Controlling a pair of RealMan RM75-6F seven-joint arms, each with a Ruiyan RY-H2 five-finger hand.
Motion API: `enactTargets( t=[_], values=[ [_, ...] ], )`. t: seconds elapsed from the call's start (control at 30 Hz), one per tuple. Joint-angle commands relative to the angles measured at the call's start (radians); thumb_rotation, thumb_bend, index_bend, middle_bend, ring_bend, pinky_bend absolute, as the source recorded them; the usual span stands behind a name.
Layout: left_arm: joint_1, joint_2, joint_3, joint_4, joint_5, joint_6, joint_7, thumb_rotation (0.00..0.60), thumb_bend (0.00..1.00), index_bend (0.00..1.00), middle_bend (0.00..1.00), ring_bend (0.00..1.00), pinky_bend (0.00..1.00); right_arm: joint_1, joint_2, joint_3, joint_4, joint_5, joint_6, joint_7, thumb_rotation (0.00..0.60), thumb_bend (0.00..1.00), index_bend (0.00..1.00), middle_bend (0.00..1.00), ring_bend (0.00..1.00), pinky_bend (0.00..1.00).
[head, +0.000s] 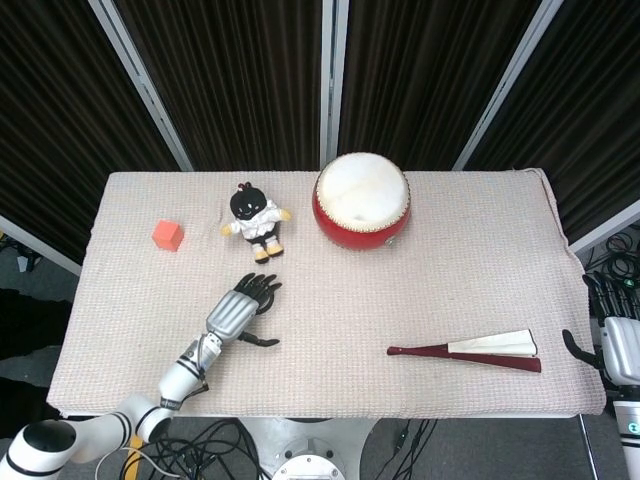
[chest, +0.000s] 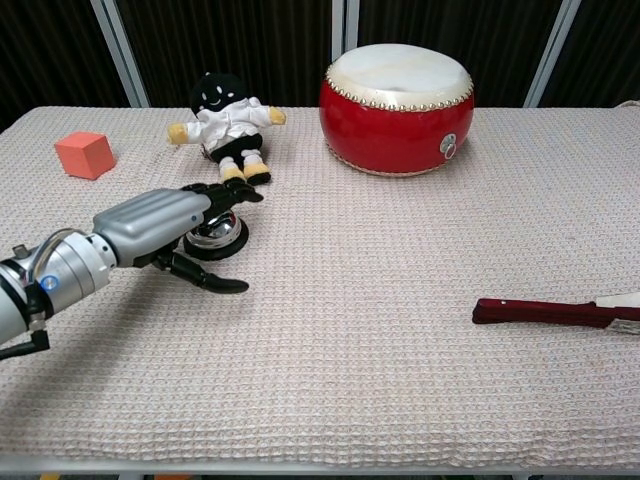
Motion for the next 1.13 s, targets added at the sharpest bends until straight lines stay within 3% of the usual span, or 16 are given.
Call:
enactTargets(
  t=[0.03, 0.2, 0.37, 0.63, 0.77, 1.13],
  values=[
    [0.004, -0.011, 0.007, 0.017, -0.003, -0.009, -0.001, 0.252, 0.0, 0.01, 0.0, 0.0, 0.0, 0.0, 0.0, 0.001, -0.001, 0.0, 0.002, 0.0, 0.6, 0.25, 0.0, 0.0, 0.0, 0.0],
    [-0.008, -0.001, -0.016, 0.006, 0.005, 0.024, 0.004, 0.255, 0.0, 0.01, 0.0, 0.0, 0.0, -0.002, 0.002, 0.002, -0.001, 0.0, 0.005, 0.004, 0.6, 0.25, 0.0, 0.0, 0.0, 0.0],
    [0.003, 0.072, -0.051, -0.081, -0.003, 0.087, 0.055, 0.25, 0.0, 0.01, 0.0, 0.0, 0.0, -0.003, 0.003, 0.002, -0.001, -0.004, 0.01, 0.01, 0.6, 0.25, 0.0, 0.0, 0.0, 0.0],
    [0.225, 0.315, -0.003, -0.306, -0.066, 0.306, 0.183, 0.25, 0.0, 0.01, 0.0, 0.0, 0.0, 0.002, -0.002, 0.005, 0.011, -0.012, 0.013, 0.03, 0.6, 0.25, 0.0, 0.0, 0.0, 0.0],
    [0.328, 0.398, -0.019, -0.396, -0.131, 0.406, 0.183, 0.247, 0.0, 0.01, 0.0, 0.0, 0.0, 0.004, -0.009, 0.0, 0.016, -0.019, 0.012, 0.041, 0.6, 0.25, 0.0, 0.0, 0.0, 0.0],
    [0.436, 0.545, -0.011, -0.516, -0.127, 0.501, 0.185, 0.242, 0.0, 0.01, 0.0, 0.0, 0.0, 0.001, -0.019, -0.014, 0.002, -0.042, 0.026, 0.03, 0.6, 0.25, 0.0, 0.0, 0.0, 0.0]
  ],
)
